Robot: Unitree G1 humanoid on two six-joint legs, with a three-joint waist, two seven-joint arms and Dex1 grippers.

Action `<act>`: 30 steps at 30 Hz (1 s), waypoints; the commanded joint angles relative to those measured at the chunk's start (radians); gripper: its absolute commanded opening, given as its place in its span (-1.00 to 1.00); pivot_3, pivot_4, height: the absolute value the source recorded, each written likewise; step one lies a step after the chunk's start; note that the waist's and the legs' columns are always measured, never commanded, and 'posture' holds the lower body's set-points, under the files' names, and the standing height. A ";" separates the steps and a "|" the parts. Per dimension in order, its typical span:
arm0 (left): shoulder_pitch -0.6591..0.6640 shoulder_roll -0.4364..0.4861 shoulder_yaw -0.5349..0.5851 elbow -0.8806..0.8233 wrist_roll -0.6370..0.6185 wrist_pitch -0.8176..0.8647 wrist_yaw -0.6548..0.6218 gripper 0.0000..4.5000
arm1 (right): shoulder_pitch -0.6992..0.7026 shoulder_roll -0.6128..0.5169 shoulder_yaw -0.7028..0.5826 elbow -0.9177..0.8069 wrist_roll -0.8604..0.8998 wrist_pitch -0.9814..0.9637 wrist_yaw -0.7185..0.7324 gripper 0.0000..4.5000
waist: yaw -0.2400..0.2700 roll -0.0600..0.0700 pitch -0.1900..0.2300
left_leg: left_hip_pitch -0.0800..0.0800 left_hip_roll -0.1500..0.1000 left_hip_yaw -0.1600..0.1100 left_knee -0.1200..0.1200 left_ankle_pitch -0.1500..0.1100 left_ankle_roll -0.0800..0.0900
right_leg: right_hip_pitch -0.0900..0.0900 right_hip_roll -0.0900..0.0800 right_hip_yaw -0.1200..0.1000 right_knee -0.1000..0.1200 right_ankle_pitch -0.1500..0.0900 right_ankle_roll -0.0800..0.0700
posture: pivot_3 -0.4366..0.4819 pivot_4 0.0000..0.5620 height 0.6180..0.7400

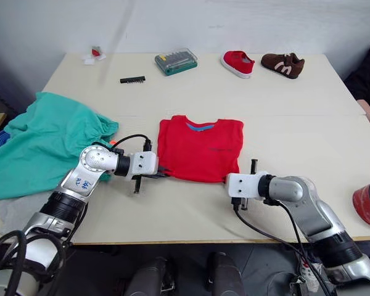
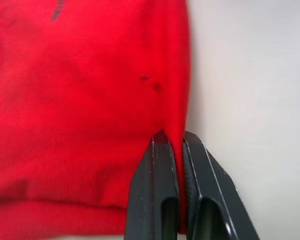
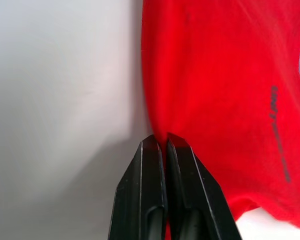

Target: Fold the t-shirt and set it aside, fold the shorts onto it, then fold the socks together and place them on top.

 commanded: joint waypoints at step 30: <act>0.189 0.097 0.330 -0.427 -0.644 0.802 0.108 0.90 | 0.168 0.024 -0.302 -0.371 0.660 0.560 -0.028 -0.19 | 0.030 0.001 -0.002 | 0.003 0.000 -0.007 0.001 -0.006 0.003 | 0.006 -0.001 -0.002 -0.001 -0.001 0.000 | -0.05 -0.47 1.00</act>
